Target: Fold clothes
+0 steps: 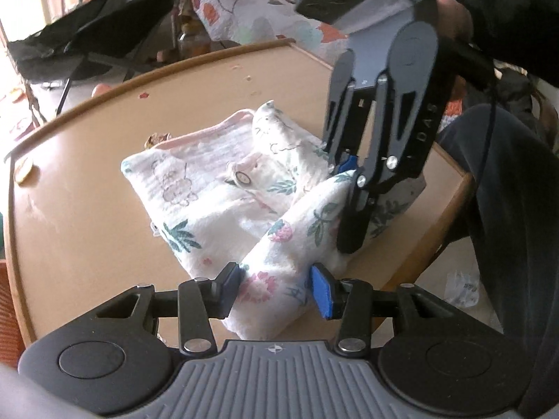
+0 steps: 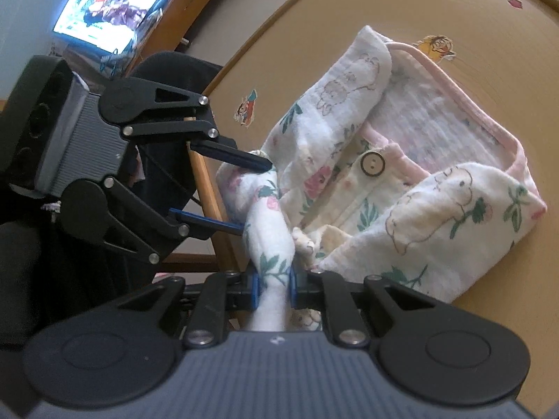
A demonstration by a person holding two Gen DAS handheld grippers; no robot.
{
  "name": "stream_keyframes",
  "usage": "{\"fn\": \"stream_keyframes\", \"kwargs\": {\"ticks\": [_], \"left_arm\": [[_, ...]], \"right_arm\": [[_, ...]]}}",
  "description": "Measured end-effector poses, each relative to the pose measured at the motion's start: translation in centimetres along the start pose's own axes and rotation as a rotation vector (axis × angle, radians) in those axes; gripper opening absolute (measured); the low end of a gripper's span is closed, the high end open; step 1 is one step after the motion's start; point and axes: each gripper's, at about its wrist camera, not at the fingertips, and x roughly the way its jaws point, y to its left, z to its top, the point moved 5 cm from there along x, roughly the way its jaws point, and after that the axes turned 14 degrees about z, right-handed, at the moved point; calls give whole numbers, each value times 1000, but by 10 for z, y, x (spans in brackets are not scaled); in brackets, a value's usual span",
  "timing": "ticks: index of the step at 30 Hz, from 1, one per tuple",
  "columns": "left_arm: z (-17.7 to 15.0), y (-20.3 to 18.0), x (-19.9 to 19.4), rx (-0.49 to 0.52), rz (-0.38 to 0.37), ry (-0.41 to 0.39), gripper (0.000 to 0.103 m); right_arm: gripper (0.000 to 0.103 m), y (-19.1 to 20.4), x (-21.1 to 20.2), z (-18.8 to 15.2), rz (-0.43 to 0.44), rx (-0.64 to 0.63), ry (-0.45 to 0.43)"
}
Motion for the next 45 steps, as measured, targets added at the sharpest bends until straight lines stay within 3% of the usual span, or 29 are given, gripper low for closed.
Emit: {"fn": "stream_keyframes", "kwargs": {"ticks": [8, 17, 22, 29, 36, 45], "left_arm": [[-3, -1, 3, -13, -2, 19, 48], [-4, -2, 0, -17, 4, 11, 49], [-4, -4, -1, -6, 12, 9, 49], [-1, -3, -3, 33, 14, 12, 52], [1, 0, -2, 12, 32, 4, 55], [-1, 6, 4, -55, 11, 32, 59]], "right_arm": [[21, 13, -16, -17, -34, 103, -137], [22, 31, -38, -76, -147, 148, -314], [22, 34, -31, -83, -210, 163, -350], [23, 17, -43, -84, -222, 232, -380], [23, -9, -33, -81, -275, 392, -455], [26, 11, -33, -81, -442, 306, -447]]}}
